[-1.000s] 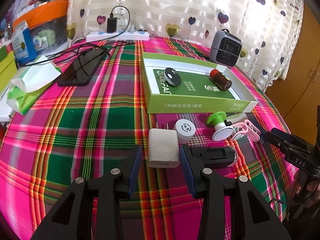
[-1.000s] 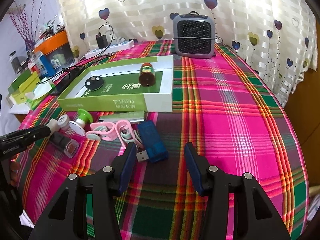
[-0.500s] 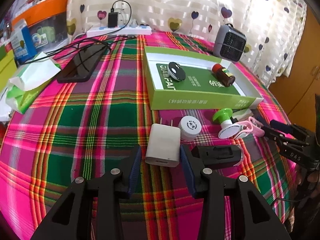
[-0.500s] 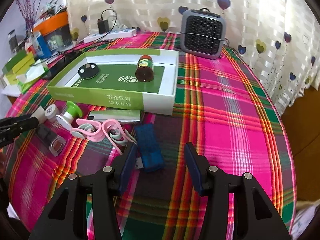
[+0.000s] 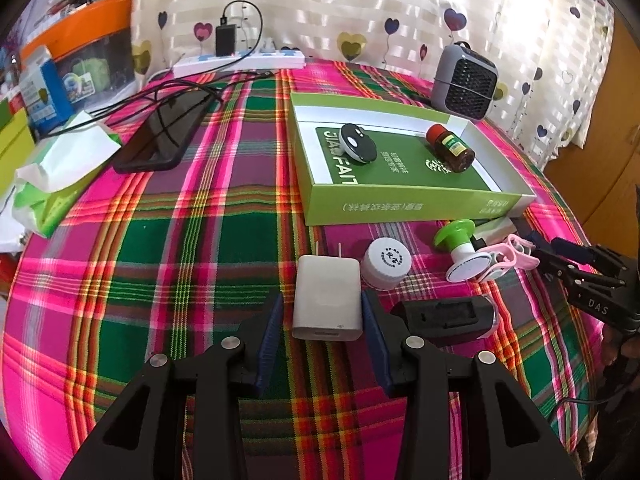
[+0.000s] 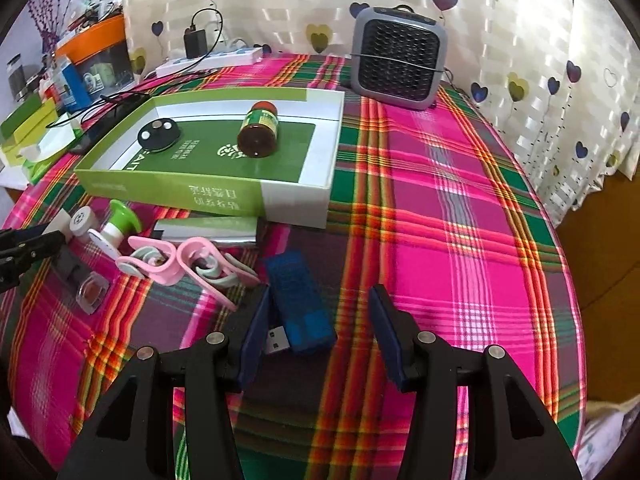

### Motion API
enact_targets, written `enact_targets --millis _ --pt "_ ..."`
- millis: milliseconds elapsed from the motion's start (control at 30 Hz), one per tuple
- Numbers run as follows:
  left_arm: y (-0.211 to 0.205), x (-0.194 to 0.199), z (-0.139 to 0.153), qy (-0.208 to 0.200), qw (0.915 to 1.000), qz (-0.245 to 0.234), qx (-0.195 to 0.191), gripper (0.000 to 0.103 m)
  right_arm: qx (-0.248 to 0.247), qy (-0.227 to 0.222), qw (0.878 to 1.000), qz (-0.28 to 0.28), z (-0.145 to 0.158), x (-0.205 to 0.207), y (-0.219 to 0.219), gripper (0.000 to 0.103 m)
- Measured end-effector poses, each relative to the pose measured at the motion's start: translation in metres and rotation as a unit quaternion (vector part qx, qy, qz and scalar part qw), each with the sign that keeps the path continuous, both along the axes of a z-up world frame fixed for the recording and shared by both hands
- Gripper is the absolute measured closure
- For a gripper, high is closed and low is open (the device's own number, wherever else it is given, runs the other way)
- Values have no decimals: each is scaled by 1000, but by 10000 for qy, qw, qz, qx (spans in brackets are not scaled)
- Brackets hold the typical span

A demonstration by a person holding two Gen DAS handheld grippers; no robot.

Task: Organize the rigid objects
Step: 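Close the right tool on the blue USB stick while the left tool grips the white charger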

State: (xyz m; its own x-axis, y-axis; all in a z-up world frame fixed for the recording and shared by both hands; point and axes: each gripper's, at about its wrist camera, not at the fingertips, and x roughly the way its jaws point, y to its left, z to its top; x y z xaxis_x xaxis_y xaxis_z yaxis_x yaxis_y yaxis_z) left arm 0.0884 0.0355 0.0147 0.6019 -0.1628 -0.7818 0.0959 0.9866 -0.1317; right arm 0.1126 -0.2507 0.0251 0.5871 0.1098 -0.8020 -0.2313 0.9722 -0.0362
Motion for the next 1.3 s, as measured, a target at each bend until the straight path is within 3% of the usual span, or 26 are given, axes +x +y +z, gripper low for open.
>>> enact_targets --millis 100,333,633,833,1300 --pt "2 1 0 3 10000 33 2 64 22 -5 10000 39 0 0 0 53" --pt "3 3 0 3 10000 72 28 64 181 6 9997 132 0 0 2 70" --pt "6 4 -1 -11 10000 73 -21 64 252 -9 9995 194 -1 -1 2 78" --pt "8 4 0 -17 9999 113 -20 70 268 -16 9995 183 0 -2 2 78" --pt "10 3 1 -29 9999 125 -82 70 258 -20 9995 184 0 -2 2 78"
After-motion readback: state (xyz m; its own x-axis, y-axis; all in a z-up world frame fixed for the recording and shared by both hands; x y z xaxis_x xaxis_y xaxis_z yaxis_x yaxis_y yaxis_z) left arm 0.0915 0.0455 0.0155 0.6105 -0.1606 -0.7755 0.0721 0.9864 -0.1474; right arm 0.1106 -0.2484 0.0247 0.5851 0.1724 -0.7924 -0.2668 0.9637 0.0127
